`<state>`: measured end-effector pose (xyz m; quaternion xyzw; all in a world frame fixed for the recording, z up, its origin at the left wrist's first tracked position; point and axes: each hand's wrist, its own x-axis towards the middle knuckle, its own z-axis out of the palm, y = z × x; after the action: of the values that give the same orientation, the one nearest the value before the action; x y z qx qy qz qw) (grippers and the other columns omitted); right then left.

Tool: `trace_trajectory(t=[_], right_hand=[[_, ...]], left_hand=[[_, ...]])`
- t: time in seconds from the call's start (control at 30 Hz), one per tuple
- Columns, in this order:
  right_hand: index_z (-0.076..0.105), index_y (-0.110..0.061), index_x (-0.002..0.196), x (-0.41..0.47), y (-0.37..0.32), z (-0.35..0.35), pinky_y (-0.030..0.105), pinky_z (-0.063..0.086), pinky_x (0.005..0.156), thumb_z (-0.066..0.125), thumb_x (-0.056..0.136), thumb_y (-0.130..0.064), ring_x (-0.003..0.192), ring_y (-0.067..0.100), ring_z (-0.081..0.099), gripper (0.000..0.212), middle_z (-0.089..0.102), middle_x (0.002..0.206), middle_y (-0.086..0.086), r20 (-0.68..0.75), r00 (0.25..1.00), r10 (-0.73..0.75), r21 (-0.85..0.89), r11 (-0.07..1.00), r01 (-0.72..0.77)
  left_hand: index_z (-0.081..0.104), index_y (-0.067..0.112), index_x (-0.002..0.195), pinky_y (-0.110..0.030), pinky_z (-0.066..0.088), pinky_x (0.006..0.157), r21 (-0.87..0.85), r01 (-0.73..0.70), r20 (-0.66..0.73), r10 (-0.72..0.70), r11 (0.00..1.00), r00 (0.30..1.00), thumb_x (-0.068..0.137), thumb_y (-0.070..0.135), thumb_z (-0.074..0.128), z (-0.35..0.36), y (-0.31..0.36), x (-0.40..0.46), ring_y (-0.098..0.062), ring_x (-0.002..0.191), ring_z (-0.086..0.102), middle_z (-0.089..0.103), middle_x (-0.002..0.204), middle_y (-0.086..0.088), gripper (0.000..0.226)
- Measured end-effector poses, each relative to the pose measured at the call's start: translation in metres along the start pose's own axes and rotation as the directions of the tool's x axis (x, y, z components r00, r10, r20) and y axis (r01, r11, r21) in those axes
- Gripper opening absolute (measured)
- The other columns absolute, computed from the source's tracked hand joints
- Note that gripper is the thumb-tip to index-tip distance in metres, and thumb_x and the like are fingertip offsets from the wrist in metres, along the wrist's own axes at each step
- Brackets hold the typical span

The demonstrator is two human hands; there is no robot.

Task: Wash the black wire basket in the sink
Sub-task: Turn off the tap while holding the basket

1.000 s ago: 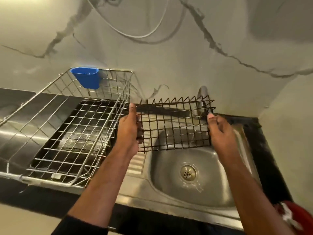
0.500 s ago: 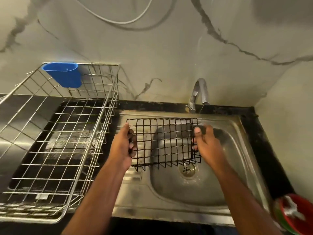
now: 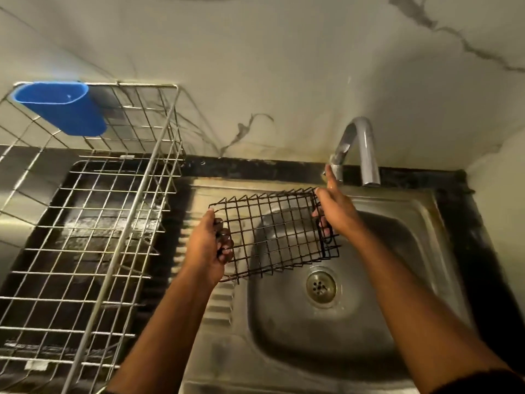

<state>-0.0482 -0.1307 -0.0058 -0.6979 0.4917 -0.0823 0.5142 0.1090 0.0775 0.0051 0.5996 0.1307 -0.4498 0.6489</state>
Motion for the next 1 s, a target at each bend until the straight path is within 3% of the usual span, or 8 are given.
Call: trace_trajectory(t=[0.1, 0.23, 0.37, 0.53, 0.7, 0.8, 0.9, 1.0], right_hand=[[0.020, -0.059, 0.148, 0.018, 0.010, 0.003, 0.036, 0.051, 0.062, 0.030, 0.102, -0.057, 0.068, 0.016, 0.055, 0.048, 0.061, 0.101, 0.003, -0.026, 0.999, 0.025, -0.086, 0.996, -0.027], [0.029, -0.057, 0.147, 0.024, 0.014, 0.001, 0.025, 0.045, 0.048, 0.034, 0.102, -0.056, 0.067, 0.015, 0.054, 0.045, 0.065, 0.098, 0.009, -0.032, 0.998, 0.060, -0.050, 0.997, -0.061], [0.017, -0.060, 0.149, -0.001, 0.019, 0.004, 0.034, 0.054, 0.060, 0.037, 0.103, -0.052, 0.085, 0.024, 0.063, 0.050, 0.056, 0.090, -0.013, -0.019, 1.000, 0.016, 0.092, 0.996, -0.014], [0.037, -0.046, 0.148, -0.044, 0.016, -0.002, 0.029, 0.053, 0.060, 0.041, 0.102, -0.051, 0.089, 0.009, 0.067, 0.046, 0.056, 0.098, -0.025, -0.233, 0.972, -0.034, 0.142, 0.987, 0.069], [0.053, -0.038, 0.134, -0.070, 0.015, -0.020, 0.026, 0.042, 0.057, 0.032, 0.100, -0.063, 0.071, 0.011, 0.058, 0.048, 0.069, 0.095, 0.000, -0.270, 0.963, -0.014, 0.097, 0.994, 0.042], [0.057, -0.035, 0.128, -0.085, 0.015, -0.028, 0.030, 0.045, 0.063, 0.031, 0.101, -0.062, 0.072, 0.013, 0.056, 0.046, 0.071, 0.097, 0.004, -0.340, 0.940, -0.008, 0.113, 0.992, 0.049], [0.053, -0.029, 0.136, -0.103, 0.020, -0.032, 0.037, 0.051, 0.077, 0.030, 0.103, -0.057, 0.090, 0.017, 0.057, 0.049, 0.065, 0.109, 0.004, -0.311, 0.950, 0.035, 0.095, 0.995, -0.006], [0.058, -0.022, 0.123, -0.119, 0.023, -0.035, 0.023, 0.040, 0.056, 0.030, 0.104, -0.054, 0.081, 0.016, 0.059, 0.047, 0.064, 0.099, 0.002, -0.370, 0.929, 0.025, 0.116, 0.993, 0.019]], left_hand=[[0.039, 0.022, 0.072, -0.019, 0.022, 0.028, -0.015, 0.034, 0.035, -0.033, 0.999, 0.999, 0.106, 0.048, 0.043, 0.004, -0.001, 0.010, -0.006, 0.037, 0.028, 0.031, 0.048, 0.008, 0.043], [0.037, 0.022, 0.070, -0.018, 0.022, 0.028, -0.017, 0.043, 0.052, -0.042, 0.999, 0.998, 0.106, 0.049, 0.043, 0.004, -0.004, 0.014, -0.007, 0.039, 0.028, 0.030, 0.048, 0.007, 0.045], [0.038, 0.023, 0.069, -0.018, 0.022, 0.028, 0.022, 0.000, 0.017, 0.000, 1.000, 1.000, 0.105, 0.048, 0.046, -0.001, -0.002, 0.007, -0.006, 0.038, 0.029, 0.034, 0.050, 0.007, 0.044], [0.046, 0.020, 0.074, -0.019, 0.023, 0.029, 0.046, -0.007, -0.002, 0.008, 0.999, 1.000, 0.103, 0.048, 0.051, 0.002, 0.002, -0.013, -0.006, 0.040, 0.030, 0.038, 0.057, 0.005, 0.040], [0.057, -0.008, 0.127, -0.020, 0.023, 0.030, 0.102, -0.023, -0.013, 0.024, 0.994, 1.000, 0.104, 0.048, 0.050, 0.014, -0.002, -0.035, -0.007, 0.045, 0.029, 0.067, 0.071, -0.008, 0.061], [0.060, 0.012, 0.084, -0.022, 0.030, 0.038, 0.150, -0.083, 0.016, 0.082, 0.985, 0.997, 0.105, 0.051, 0.046, 0.016, -0.004, -0.052, -0.008, 0.046, 0.036, 0.049, 0.056, 0.005, 0.046], [0.061, 0.017, 0.094, -0.027, 0.040, 0.052, 0.191, -0.134, 0.064, 0.124, 0.972, 0.990, 0.102, 0.058, 0.046, 0.014, -0.008, -0.067, -0.011, 0.061, 0.049, 0.057, 0.072, 0.002, 0.044], [0.063, 0.013, 0.105, -0.026, 0.041, 0.052, 0.277, -0.191, 0.130, 0.160, 0.942, 0.978, 0.098, 0.065, 0.045, 0.011, -0.014, -0.082, -0.011, 0.062, 0.050, 0.060, 0.079, 0.000, 0.056]])
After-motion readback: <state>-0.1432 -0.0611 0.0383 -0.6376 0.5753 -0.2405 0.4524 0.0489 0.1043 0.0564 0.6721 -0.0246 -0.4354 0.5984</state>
